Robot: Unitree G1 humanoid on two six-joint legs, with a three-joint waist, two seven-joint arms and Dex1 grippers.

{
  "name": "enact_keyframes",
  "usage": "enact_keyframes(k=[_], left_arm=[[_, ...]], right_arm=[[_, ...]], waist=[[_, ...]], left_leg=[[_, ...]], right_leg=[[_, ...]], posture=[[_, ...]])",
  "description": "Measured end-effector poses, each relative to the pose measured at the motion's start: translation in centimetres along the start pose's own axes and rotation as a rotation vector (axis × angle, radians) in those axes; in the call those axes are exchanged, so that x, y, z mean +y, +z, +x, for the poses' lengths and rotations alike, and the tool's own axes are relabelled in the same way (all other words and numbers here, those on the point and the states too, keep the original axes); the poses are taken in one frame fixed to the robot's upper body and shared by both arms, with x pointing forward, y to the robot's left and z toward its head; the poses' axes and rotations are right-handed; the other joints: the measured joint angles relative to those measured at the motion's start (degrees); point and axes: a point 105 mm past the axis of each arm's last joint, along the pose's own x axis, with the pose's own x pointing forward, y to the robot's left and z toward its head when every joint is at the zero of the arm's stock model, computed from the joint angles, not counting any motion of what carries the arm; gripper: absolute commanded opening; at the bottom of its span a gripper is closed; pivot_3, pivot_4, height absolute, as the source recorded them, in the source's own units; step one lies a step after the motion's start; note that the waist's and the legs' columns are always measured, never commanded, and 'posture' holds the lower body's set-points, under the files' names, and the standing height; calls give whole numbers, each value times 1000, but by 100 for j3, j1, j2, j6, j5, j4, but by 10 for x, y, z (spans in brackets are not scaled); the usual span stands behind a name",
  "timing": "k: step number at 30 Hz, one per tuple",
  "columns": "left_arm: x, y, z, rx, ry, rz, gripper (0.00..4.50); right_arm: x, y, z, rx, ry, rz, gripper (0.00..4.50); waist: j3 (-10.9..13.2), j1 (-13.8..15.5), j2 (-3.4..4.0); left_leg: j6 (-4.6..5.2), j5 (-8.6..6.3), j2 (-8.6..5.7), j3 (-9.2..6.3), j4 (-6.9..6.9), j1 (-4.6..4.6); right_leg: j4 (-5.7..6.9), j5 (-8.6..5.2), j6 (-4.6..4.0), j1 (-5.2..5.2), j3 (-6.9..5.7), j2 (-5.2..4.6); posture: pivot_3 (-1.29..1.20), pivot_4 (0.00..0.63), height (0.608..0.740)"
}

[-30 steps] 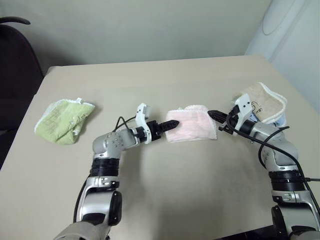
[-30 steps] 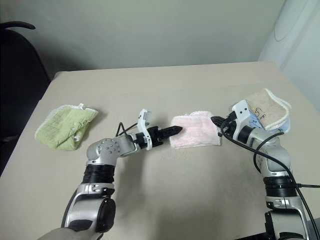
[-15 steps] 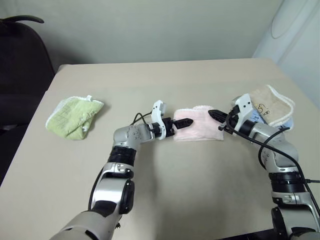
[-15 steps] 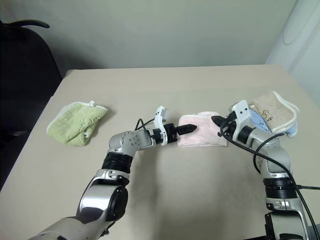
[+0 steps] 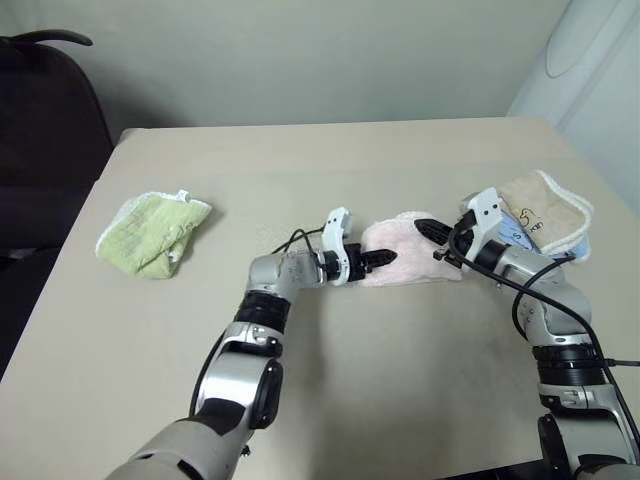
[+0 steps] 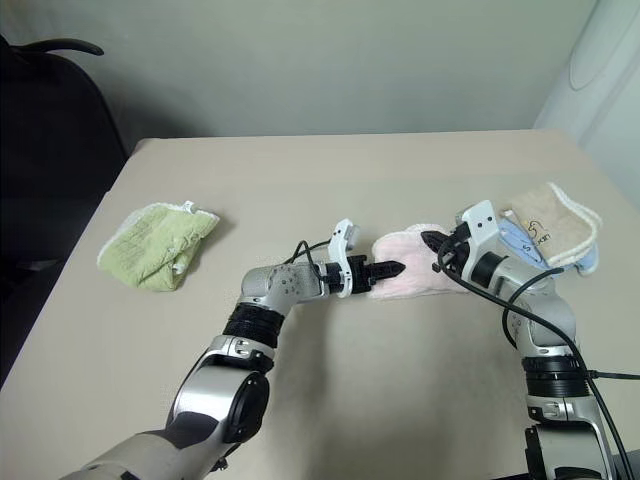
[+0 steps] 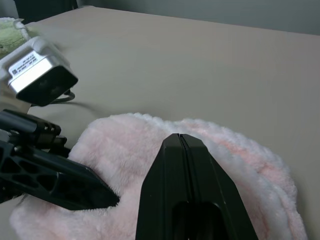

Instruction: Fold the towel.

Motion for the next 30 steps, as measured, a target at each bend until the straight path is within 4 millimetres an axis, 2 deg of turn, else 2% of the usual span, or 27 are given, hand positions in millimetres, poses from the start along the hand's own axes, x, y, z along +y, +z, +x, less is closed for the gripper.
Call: enact_keyframes(k=[2,3,12,16,19,23,28,30], left_arm=[[0,0,0,0,0,0,206],[0,0,0,0,0,-1,30],[4,-2,-2,-42,21,-38,30],[6,9,-10,-118,20,-88,30],[7,30,-26,-216,21,-106,30],[9,77,-58,-374,63,-87,30],[11,140,-113,-567,169,-2,30],[16,164,-145,-654,244,35,30]], right_arm=[[0,0,0,-3,-5,2,0],[0,0,0,-5,-8,3,0],[-11,7,-1,-56,-82,20,0],[-26,16,-2,-104,-153,35,0],[-40,28,-4,-160,-224,55,0],[-57,43,-10,-230,-303,74,0],[-59,40,-8,-233,-313,95,0],[-59,39,-7,-234,-312,99,0]], waist=[[0,-1,0],[0,-1,0],[0,-14,1],[1,-45,2],[2,-102,3],[2,-154,3],[3,-182,3],[3,-197,4]], left_leg=[[-1,0,0,0,-2,-1],[-1,0,0,0,-2,-1],[-1,1,1,1,-3,0],[-2,1,1,2,-5,-1],[-5,3,1,2,-10,-3],[-9,5,2,2,-19,-8],[-9,5,2,1,-23,-23],[-11,6,2,1,-23,-35]], right_leg=[[0,0,0,-2,1,0],[0,0,0,-2,1,1],[1,0,0,-3,3,1],[3,0,0,-9,5,2],[6,0,-1,-16,8,3],[8,0,-4,-29,10,5],[1,0,-5,-45,11,5],[2,1,-7,-60,11,6]], posture=[[0,150,740],[0,150,740],[0,150,740],[0,150,740],[0,150,740],[0,150,740],[0,150,740],[0,150,740]])
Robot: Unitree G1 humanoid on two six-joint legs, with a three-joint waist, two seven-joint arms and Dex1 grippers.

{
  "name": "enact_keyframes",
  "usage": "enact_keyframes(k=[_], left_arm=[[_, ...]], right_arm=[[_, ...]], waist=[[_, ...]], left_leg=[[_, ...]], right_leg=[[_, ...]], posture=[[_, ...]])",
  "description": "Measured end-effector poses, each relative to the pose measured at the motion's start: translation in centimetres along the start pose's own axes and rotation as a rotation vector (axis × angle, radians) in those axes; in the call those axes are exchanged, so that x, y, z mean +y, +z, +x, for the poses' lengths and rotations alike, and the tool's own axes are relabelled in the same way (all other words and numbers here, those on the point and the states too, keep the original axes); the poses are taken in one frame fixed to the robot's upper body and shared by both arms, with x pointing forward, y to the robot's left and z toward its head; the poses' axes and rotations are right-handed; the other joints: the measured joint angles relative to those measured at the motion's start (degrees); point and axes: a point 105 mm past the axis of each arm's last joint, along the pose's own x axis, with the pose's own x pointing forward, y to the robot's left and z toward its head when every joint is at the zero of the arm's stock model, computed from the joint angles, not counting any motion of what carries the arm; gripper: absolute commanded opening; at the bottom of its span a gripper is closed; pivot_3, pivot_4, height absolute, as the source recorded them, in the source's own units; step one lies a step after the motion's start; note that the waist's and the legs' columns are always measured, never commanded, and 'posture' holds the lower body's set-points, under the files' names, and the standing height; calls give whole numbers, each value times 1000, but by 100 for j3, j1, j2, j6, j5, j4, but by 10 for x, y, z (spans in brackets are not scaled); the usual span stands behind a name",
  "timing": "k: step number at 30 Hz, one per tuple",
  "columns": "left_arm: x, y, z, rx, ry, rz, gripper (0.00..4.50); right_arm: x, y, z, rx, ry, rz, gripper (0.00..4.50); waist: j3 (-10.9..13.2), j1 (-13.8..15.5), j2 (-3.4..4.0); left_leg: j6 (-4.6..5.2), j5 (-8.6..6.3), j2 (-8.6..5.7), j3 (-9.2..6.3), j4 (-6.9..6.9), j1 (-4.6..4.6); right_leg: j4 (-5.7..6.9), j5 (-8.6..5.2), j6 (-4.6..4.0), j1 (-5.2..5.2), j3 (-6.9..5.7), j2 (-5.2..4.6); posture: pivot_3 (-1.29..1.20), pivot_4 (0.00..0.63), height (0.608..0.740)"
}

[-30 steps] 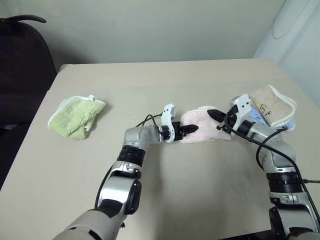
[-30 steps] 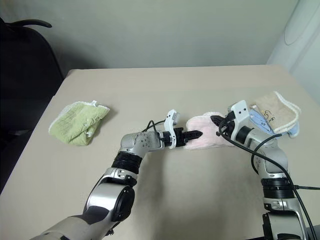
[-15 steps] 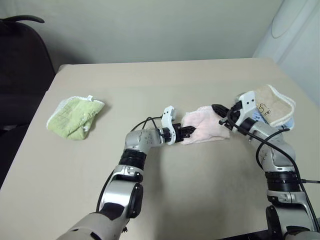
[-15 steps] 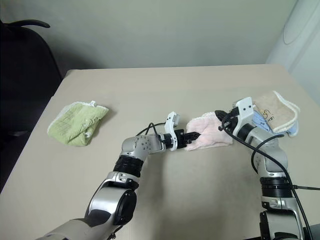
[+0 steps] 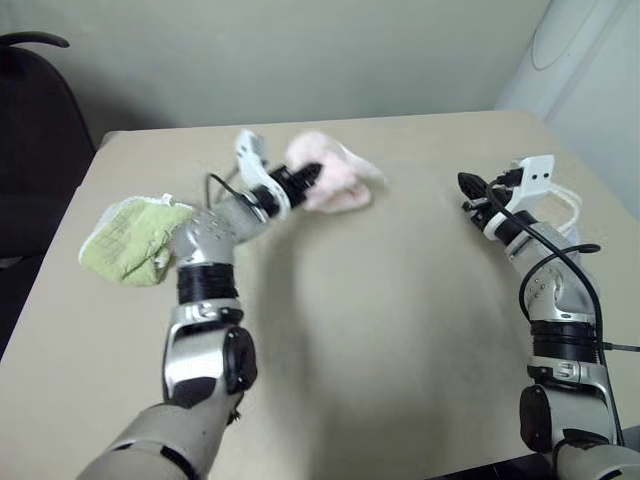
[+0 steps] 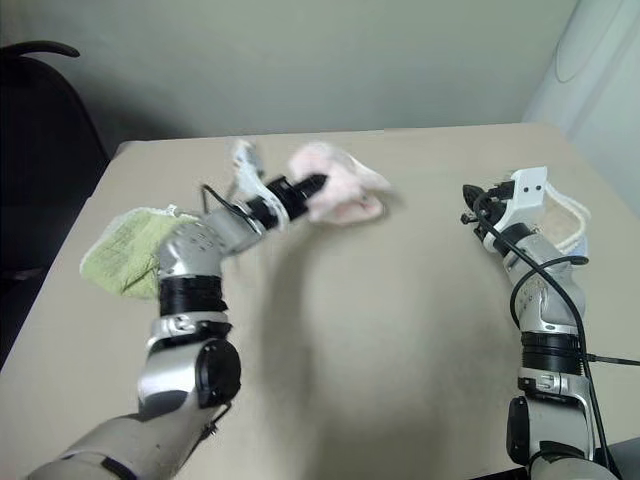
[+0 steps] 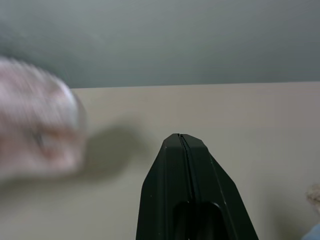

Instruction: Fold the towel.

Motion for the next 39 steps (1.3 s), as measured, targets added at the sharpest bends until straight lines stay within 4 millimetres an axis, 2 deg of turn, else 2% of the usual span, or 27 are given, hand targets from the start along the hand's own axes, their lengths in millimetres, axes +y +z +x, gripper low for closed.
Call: enact_keyframes(k=[1,3,5,7,8,10,14,17,24,27,33,36,39], left_arm=[[6,17,-7,-42,31,20,30],[26,58,-33,-145,127,82,30],[38,89,-58,-233,199,121,30],[50,106,-83,-297,270,157,30],[59,107,-96,-308,312,172,30],[84,99,-118,-309,407,155,30],[134,51,-151,-238,571,66,30],[155,16,-164,-184,635,-1,884],[160,9,-177,-254,631,-53,3301],[159,14,-178,-303,613,-78,4387],[153,24,-180,-364,586,-73,4455],[135,42,-177,-409,508,-7,4455],[110,72,-175,-443,452,116,4455]], right_arm=[[0,0,0,-1,1,1,0],[2,0,1,-3,4,2,0],[0,0,0,-5,0,2,0],[1,-1,0,-3,3,4,0],[2,-2,1,-3,5,5,0],[2,-2,0,-1,5,6,0],[4,-5,2,7,15,12,0],[8,-12,5,26,36,17,0],[12,-13,8,31,58,17,0],[15,-15,9,34,67,23,0],[19,-17,11,38,81,28,0],[23,-19,12,42,90,30,0],[25,-19,13,41,96,33,0]], waist=[[0,-11,0],[0,-42,0],[0,-69,0],[0,-86,1],[0,-87,2],[0,-80,1],[0,-63,0],[3,-51,-12],[2,-68,-11],[2,-73,-10],[2,-89,-10],[2,-89,-12],[3,-89,-11]], left_leg=[[-1,1,0,-1,-1,-4],[-4,2,0,-2,-5,-13],[-6,3,0,-3,-4,-25],[-6,3,0,-4,-4,-25],[-6,3,-1,-5,-4,-25],[-6,3,-1,-9,-3,-29],[-6,3,-1,-15,8,-31],[-14,9,0,-21,15,-31],[-19,13,0,-19,8,-25],[-21,14,1,-19,5,-24],[-21,14,1,-20,5,-25],[-20,14,1,-21,6,-28],[-21,13,1,-21,5,-29]], right_leg=[[-1,1,-1,-6,0,1],[-2,-1,-4,-18,1,3],[-4,-1,-6,-31,0,3],[-12,-1,-6,-28,-1,2],[-13,-1,-6,-26,-2,2],[-14,-1,-7,-28,-7,2],[-1,3,-12,-29,-13,1],[11,11,-21,-28,-18,2],[15,15,-27,-28,-17,4],[15,15,-27,-30,-17,4],[14,15,-27,-30,-17,5],[9,15,-27,-31,-18,5],[9,15,-28,-31,-18,5]], posture=[[0,150,740],[0,150,740],[0,150,740],[0,150,740],[0,150,740],[0,150,740],[0,150,740],[0,150,740],[0,150,740],[0,150,740],[0,150,740],[0,150,740],[0,150,740]])
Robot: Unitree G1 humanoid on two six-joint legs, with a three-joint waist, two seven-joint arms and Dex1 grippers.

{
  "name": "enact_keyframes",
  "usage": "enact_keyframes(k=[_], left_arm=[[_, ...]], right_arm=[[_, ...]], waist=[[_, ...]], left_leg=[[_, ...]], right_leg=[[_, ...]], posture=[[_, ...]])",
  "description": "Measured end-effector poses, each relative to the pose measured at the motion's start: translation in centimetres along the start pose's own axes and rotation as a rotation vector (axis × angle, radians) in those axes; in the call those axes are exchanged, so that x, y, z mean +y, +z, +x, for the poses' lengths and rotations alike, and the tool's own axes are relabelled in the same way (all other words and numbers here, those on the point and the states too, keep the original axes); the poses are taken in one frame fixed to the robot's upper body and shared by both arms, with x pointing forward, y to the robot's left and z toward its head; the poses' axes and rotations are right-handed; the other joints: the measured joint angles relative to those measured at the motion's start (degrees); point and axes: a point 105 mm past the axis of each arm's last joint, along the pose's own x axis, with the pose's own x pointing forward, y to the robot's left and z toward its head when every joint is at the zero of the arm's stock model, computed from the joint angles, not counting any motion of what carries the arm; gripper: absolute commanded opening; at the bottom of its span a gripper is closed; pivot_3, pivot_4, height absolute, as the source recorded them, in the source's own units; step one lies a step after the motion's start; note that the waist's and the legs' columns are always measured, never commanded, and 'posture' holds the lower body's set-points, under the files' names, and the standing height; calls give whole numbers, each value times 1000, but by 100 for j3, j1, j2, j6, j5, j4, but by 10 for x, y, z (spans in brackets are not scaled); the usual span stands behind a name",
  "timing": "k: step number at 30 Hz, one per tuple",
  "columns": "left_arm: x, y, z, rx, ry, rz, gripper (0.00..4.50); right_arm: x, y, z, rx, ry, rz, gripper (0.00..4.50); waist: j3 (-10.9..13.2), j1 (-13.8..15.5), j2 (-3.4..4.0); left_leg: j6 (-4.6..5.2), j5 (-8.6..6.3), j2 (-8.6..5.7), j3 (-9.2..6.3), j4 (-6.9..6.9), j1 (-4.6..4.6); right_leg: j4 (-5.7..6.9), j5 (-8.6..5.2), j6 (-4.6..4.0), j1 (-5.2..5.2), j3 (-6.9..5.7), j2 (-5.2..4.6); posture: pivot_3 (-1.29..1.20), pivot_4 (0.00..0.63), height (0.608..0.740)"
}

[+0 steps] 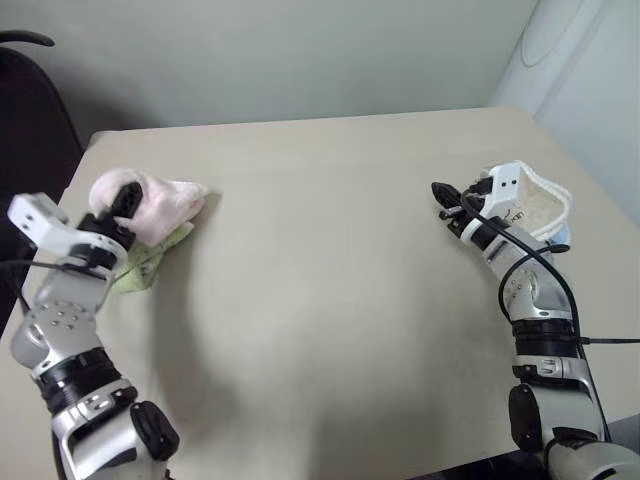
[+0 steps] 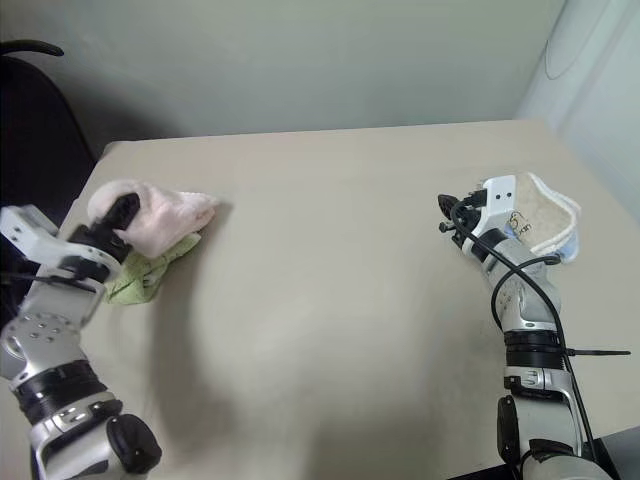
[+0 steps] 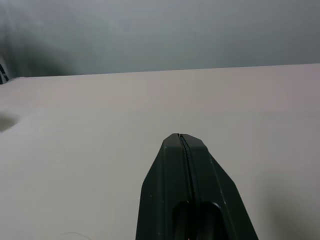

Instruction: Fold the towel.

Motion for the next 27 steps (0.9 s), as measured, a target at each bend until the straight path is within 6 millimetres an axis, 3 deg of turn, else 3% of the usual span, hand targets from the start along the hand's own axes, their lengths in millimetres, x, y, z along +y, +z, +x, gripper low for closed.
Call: enact_keyframes(k=[4,10,13,15,17,19,22,24,27], left_arm=[[-16,31,1,-47,-34,125,4455],[-21,64,-2,-46,-26,415,4455],[-22,74,-5,-70,-50,440,4455],[-29,71,-10,-53,-105,516,4455],[-41,48,-18,31,-201,657,4455],[-59,5,-31,174,-361,770,4455],[-82,-55,-59,348,-583,798,4455],[-92,-80,-76,419,-676,794,4455],[-90,-101,-89,481,-708,781,4455]], right_arm=[[0,-1,0,1,0,1,0],[3,-2,1,-2,5,10,0],[2,-1,2,-5,5,9,0],[0,2,3,-11,4,2,0],[-6,5,-1,-4,7,-22,0],[-9,6,-11,16,35,-66,0],[-8,0,-28,79,94,-123,0],[-11,-3,-42,126,116,-143,0],[-17,-8,-64,201,139,-165,0]], waist=[[0,-6,0],[0,-14,0],[0,-10,0],[0,-6,0],[0,12,1],[0,40,0],[-2,48,-2],[-2,40,-2],[-2,33,-2]], left_leg=[[0,0,0,0,-2,0],[-3,-3,0,-3,-6,-2],[-4,-3,0,-5,-8,-4],[-4,-5,0,-7,-6,-10],[-2,-9,-2,-8,-5,-14],[-2,-15,-2,-14,-4,-20],[-11,-21,0,-19,-3,-33],[-21,-22,5,-19,-7,-30],[-33,-17,18,-18,-12,-19]], right_leg=[[-1,0,0,-1,0,0],[0,0,-3,-8,0,1],[0,-1,-5,-8,0,1],[-1,0,-5,-13,0,0],[-1,-1,-6,-16,-1,-1],[-2,-3,-10,-16,-6,-1],[4,-9,-20,-26,-11,1],[9,-13,-26,-29,-10,5],[18,-16,-32,-25,-10,15]], posture=[[0,150,740],[0,150,740],[0,150,740],[0,150,740],[0,150,740],[0,150,740],[0,150,740],[0,150,740],[0,150,740]])
